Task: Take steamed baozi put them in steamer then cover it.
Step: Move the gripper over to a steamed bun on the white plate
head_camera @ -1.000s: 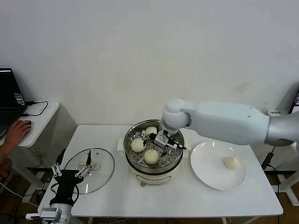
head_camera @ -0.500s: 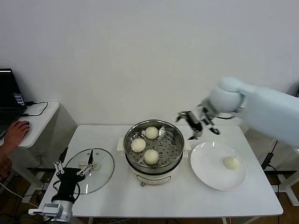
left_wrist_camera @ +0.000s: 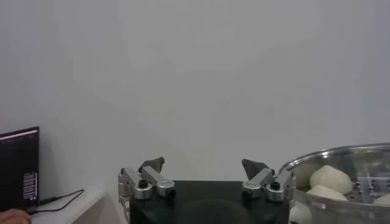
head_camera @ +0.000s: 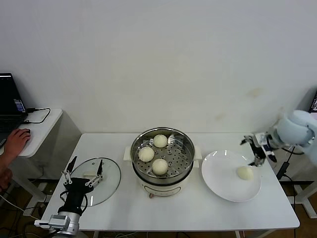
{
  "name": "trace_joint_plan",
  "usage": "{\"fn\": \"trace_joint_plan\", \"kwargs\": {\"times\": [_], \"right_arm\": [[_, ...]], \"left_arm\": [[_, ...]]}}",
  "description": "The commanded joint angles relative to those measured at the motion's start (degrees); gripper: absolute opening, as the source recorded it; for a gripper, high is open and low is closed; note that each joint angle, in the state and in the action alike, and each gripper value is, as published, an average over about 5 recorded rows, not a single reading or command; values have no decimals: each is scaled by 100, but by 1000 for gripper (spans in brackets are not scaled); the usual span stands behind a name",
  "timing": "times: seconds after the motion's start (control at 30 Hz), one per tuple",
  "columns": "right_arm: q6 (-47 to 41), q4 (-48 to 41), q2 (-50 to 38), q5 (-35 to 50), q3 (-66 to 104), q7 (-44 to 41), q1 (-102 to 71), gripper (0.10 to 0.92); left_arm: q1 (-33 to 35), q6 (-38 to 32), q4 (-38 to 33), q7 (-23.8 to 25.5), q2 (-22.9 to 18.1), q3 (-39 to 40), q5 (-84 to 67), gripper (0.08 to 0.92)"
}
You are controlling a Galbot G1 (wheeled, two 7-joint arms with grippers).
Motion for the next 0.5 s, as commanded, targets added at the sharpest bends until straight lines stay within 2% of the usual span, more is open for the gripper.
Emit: {"fn": "trace_joint_plan", "kwargs": {"times": [0.03, 0.27, 0.5], "right_arm": [[103, -968, 91, -629, 1490, 78, -2097, 823], [361, -2011, 978, -895, 2170, 179, -2580, 822], [452, -2528, 1589, -998, 2201, 188, -2492, 823]], "left_arm": [[51, 3, -43, 4, 13, -12, 12, 823], [166, 44, -195, 12, -2, -140, 27, 823], [197, 102, -260, 21, -59, -182, 63, 823]]}}
